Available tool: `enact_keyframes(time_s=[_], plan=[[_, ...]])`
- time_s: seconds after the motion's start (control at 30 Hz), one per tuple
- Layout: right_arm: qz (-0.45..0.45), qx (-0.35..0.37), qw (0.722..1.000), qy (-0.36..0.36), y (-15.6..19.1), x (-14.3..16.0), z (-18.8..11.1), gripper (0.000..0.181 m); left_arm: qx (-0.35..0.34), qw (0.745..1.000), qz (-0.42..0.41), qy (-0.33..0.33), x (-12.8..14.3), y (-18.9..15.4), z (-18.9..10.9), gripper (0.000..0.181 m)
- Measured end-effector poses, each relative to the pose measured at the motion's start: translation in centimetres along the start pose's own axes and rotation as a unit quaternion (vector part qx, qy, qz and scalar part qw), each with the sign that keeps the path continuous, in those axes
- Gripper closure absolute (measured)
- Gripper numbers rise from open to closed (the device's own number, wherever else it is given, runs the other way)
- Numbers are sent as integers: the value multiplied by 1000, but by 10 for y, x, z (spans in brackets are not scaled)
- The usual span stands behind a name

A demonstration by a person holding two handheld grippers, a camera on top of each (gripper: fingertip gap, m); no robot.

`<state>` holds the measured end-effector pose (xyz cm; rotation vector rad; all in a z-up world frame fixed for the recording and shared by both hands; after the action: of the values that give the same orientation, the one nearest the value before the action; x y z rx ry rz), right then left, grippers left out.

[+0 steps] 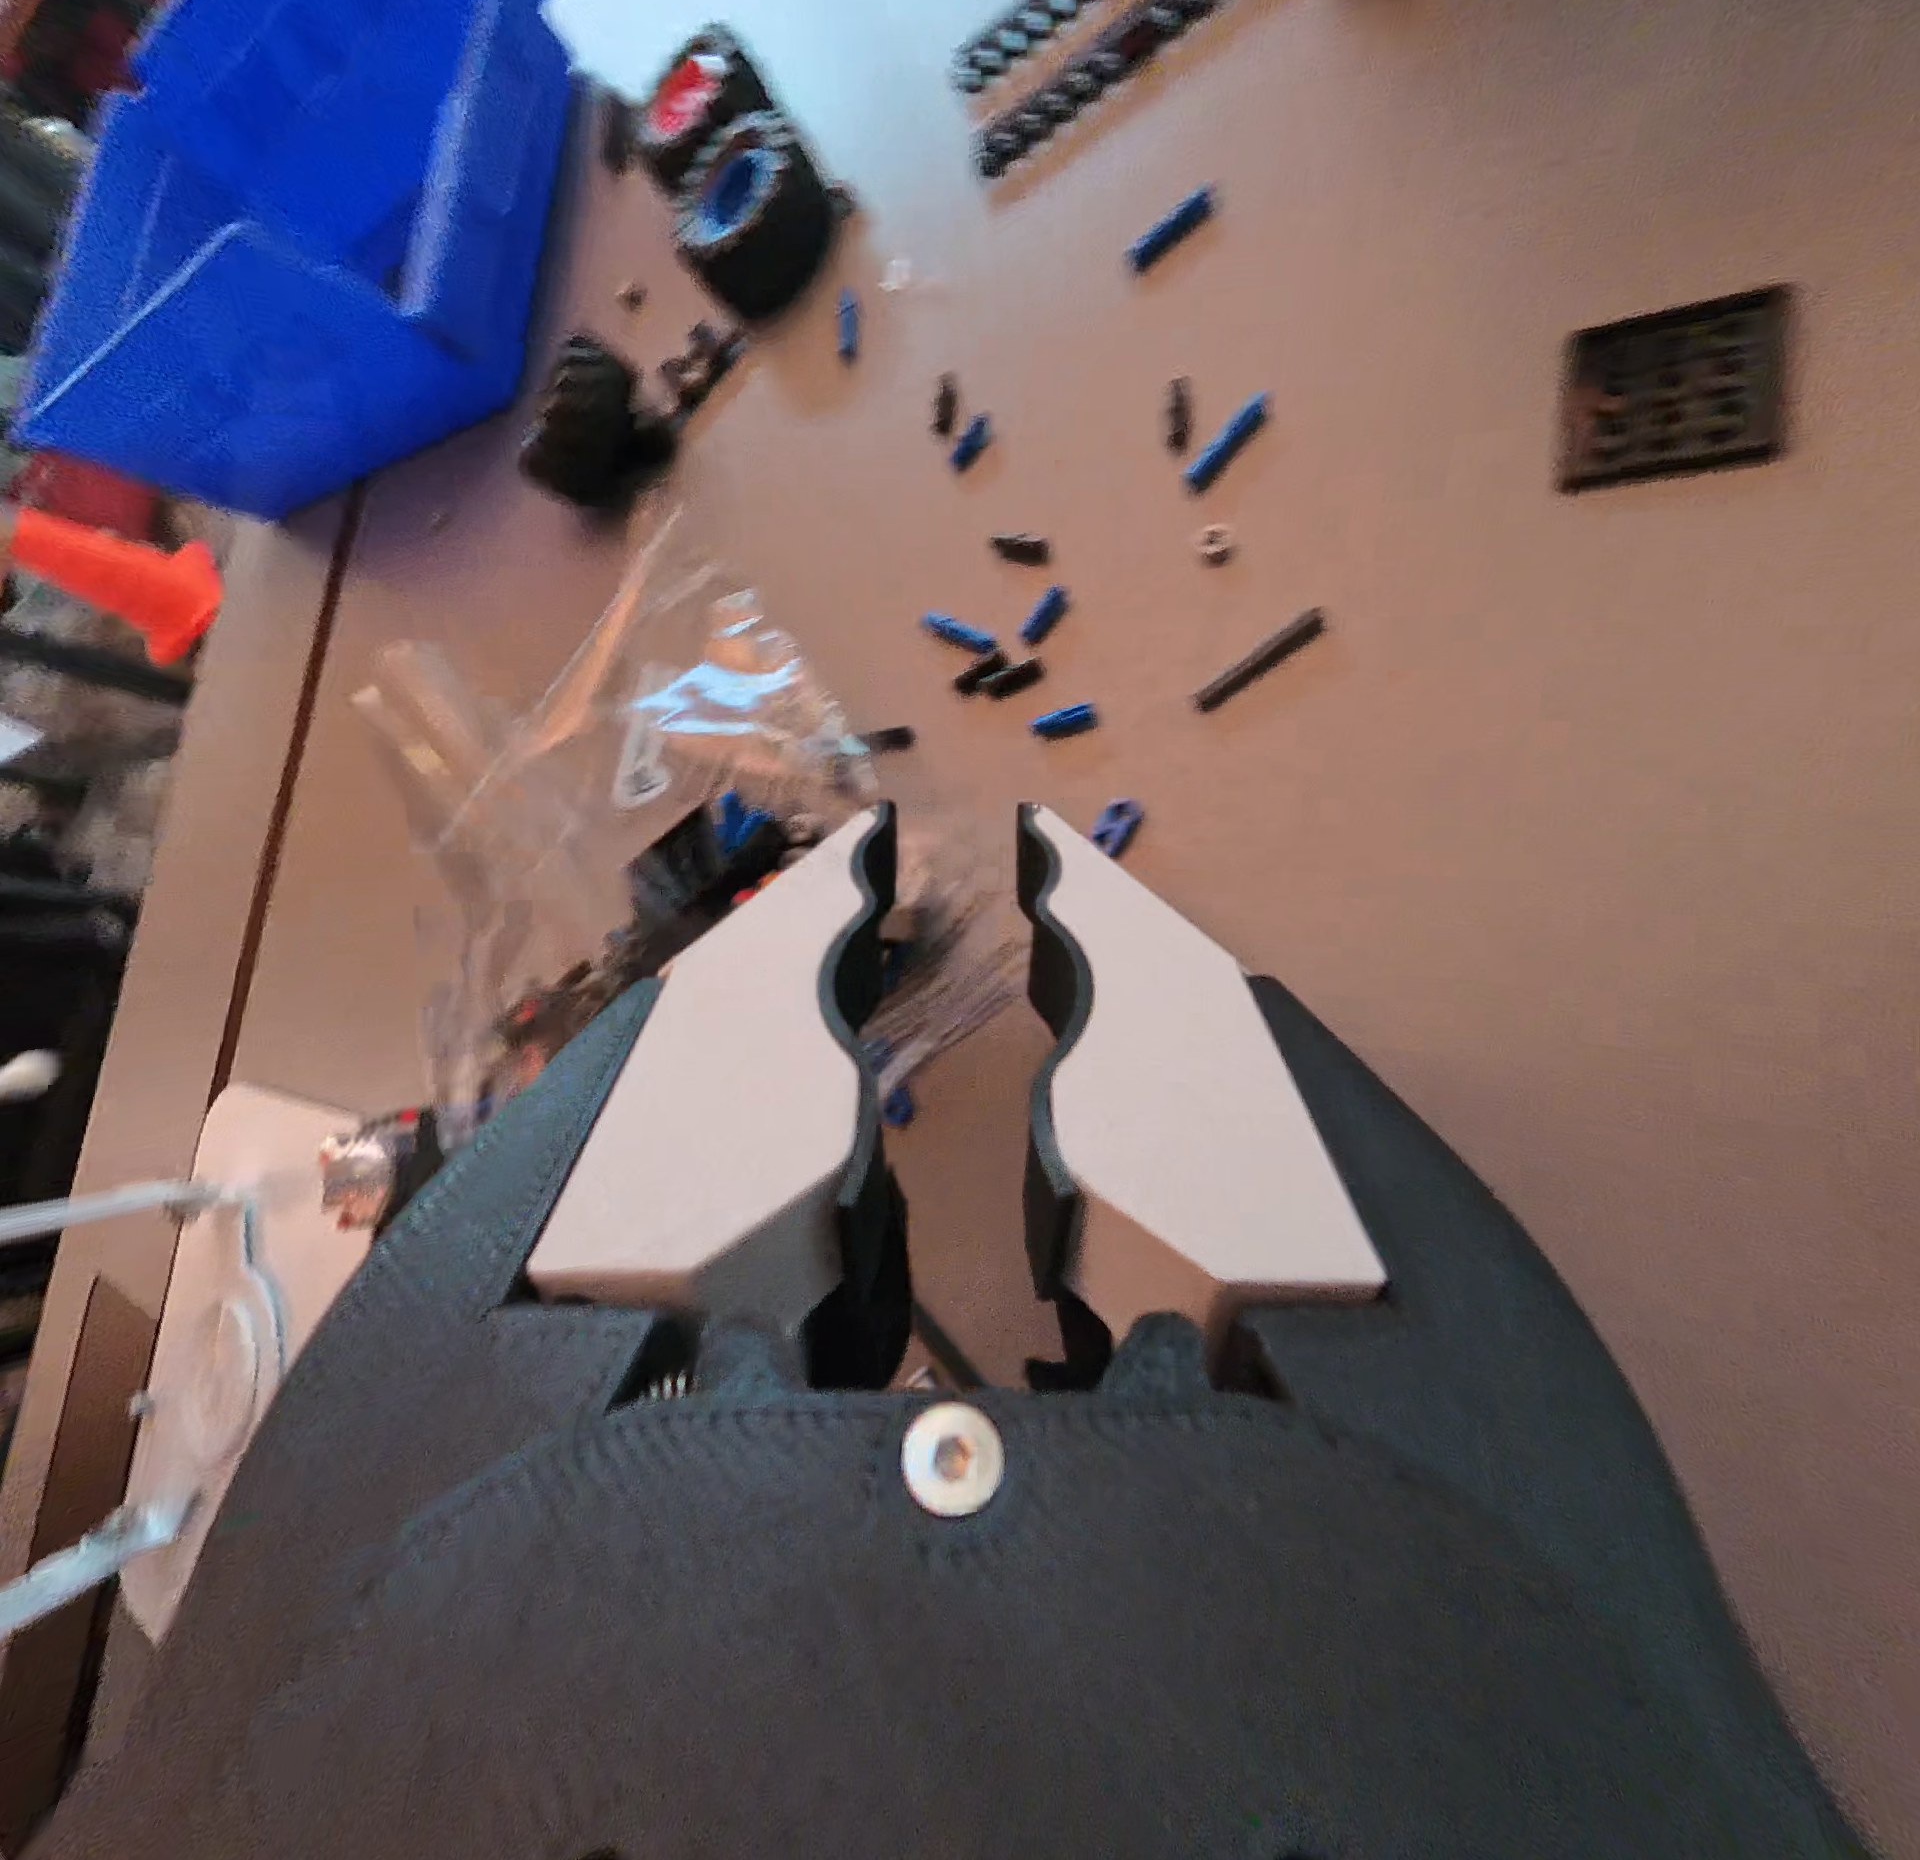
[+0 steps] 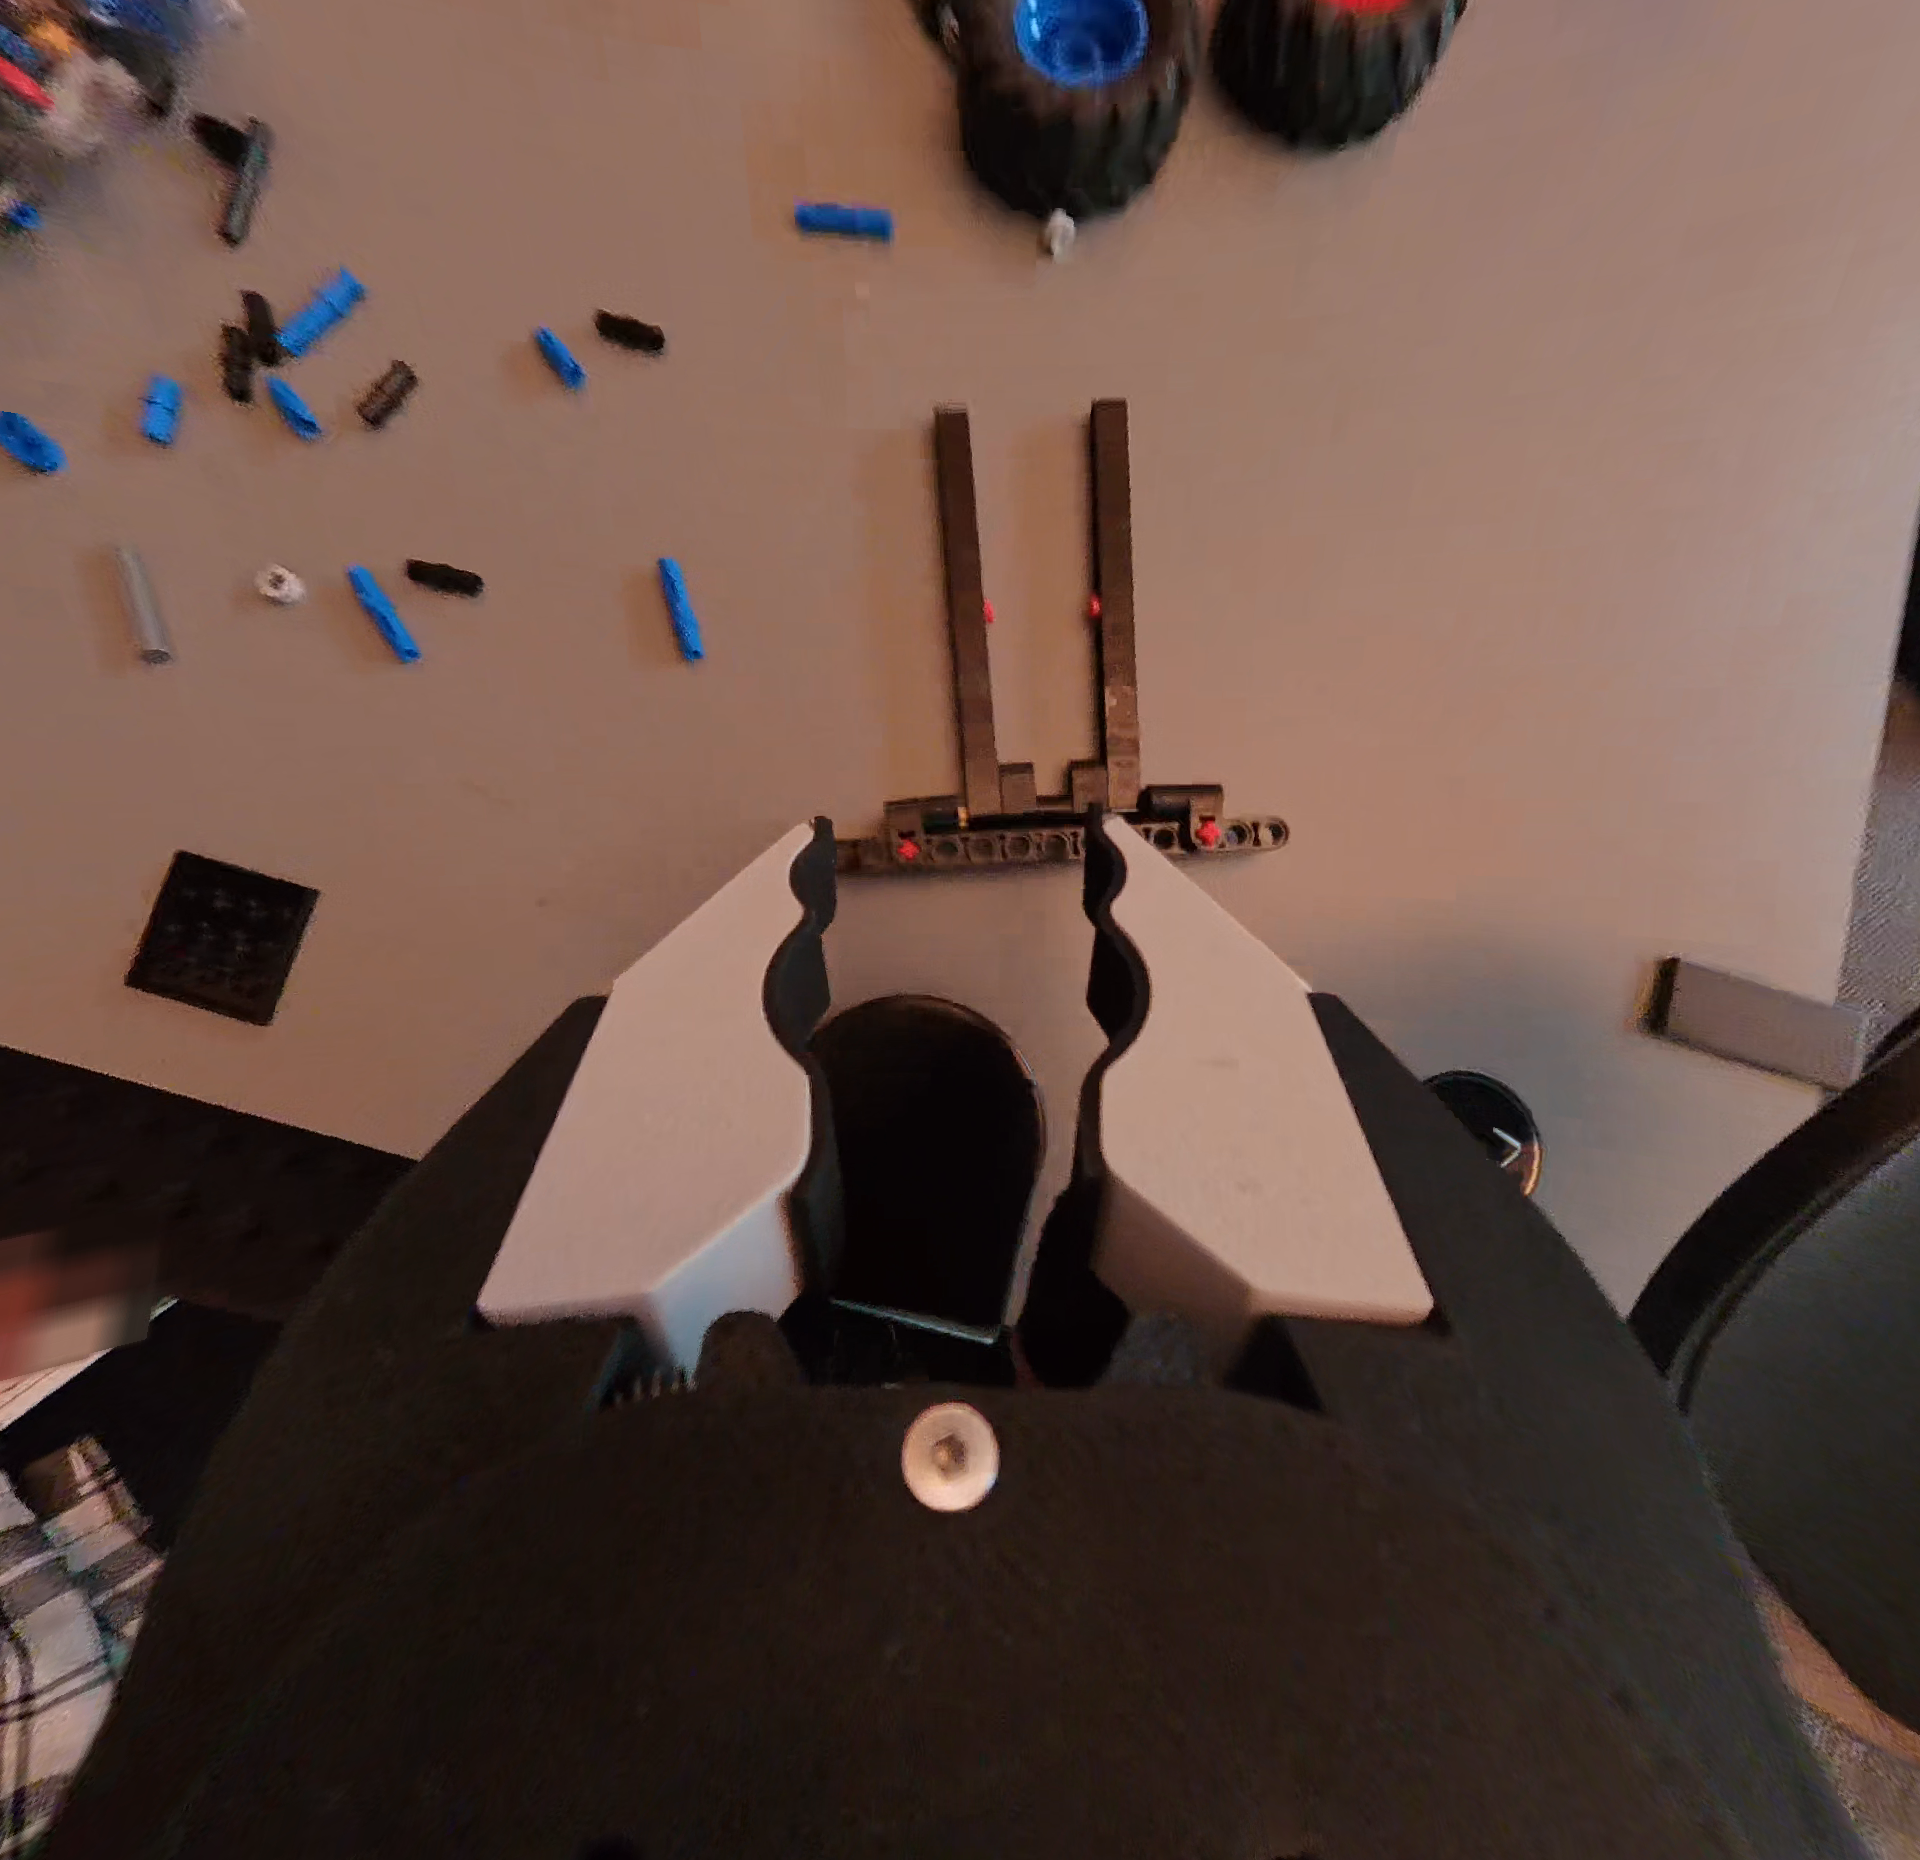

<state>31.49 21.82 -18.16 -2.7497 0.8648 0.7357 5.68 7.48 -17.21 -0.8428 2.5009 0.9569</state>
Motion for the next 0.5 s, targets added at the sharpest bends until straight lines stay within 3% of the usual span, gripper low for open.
enact_keyframes(time_s=[0.17,0.33,0.5], plan=[[-33,-29,998,-33,20,-8,-2,137,54,995,65,48,-3,-23,25,162],[-83,-70,993,-49,57,-21,3,142,101,991,44,77,2,-24,37,177],[-123,-137,982,-50,92,-30,20,149,112,991,29,71,3,-22,37,178]])
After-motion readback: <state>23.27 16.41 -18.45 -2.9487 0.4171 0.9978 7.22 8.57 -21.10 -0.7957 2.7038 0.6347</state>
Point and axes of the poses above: each gripper's, where its closed fingertips meet, z out along the fingers, x out of its underside, y = z × x across the jaws, the point moved 6 cm from there along -z, back along the fingers, and after that the axes turned 9 degrees about y, right-handed, at the moved point
